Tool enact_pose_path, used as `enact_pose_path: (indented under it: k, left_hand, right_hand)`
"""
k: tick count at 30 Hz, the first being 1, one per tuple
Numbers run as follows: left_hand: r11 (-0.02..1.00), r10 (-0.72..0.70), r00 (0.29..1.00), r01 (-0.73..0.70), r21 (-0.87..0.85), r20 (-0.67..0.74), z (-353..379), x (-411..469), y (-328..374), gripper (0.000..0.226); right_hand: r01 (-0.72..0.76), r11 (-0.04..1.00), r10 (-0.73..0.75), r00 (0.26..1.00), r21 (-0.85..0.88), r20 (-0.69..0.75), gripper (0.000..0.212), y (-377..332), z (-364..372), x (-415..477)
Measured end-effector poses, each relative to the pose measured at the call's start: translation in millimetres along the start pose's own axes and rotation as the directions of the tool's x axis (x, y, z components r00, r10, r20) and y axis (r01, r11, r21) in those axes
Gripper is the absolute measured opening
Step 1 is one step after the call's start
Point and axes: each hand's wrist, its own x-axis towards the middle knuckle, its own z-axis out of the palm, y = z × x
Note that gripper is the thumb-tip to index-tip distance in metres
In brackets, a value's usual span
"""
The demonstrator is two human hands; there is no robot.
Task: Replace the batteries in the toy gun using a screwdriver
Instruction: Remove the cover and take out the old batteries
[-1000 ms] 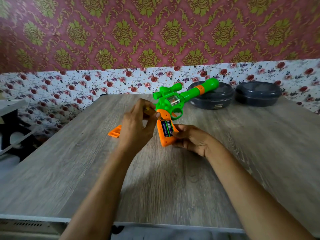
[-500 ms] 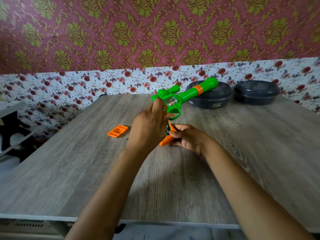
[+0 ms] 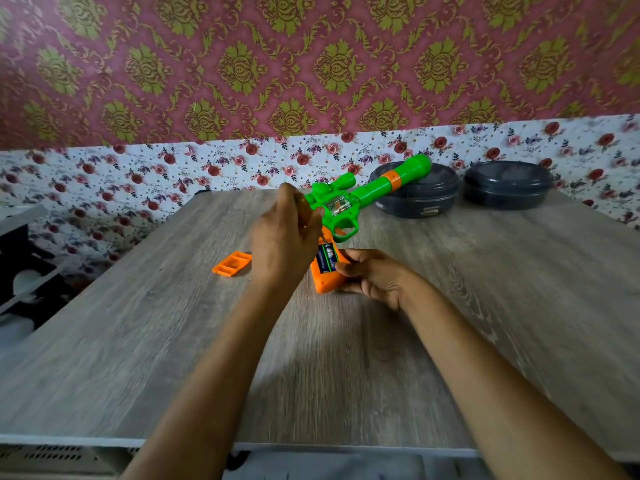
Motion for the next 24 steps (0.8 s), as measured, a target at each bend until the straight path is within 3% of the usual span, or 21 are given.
enact_pose_path:
  k: [4, 9, 15, 19, 22, 24]
  left_hand:
    - [0.998, 0.043, 0.998, -0.045, 0.052, 0.034, 7.4, -4.0, 4.7, 0.026]
    - [0.982, -0.159, 0.987, 0.159, -0.098, 0.000, 4.1, 1.1, -11.3, 0.023]
    - [0.952, -0.251, 0.967, 0.240, -0.190, -0.038, 6.1, 19.5, -13.8, 0.021]
    - [0.948, -0.290, 0.956, 0.294, -0.123, 0.053, 8.6, 42.7, -22.6, 0.024]
    - [0.913, -0.377, 0.925, 0.379, -0.153, 0.047, 13.6, 43.7, -31.8, 0.023]
    - [0.846, -0.498, 0.867, 0.493, -0.205, 0.032, 14.3, 38.6, -38.6, 0.023]
  right_hand:
    - [-0.004, 1.000, 0.004, 1.000, -0.022, 0.011, 0.047, -0.5, 0.3, -0.5]
    - [-0.004, 1.000, 0.004, 1.000, -0.014, -0.004, 0.041, -1.1, -1.3, -1.6]
    - [0.002, 0.999, 0.001, 0.999, -0.049, 0.045, 0.038, -2.0, -2.7, -4.2]
    - [0.014, 1.000, -0.013, 0.997, -0.014, 0.073, 0.039, -1.5, -4.7, -3.3]
    - [0.017, 1.000, -0.017, 0.997, 0.000, 0.072, 0.040, -1.0, -5.5, -1.7]
    - [0.018, 1.000, -0.018, 0.998, 0.000, 0.057, 0.039, -2.0, -5.0, -2.1]
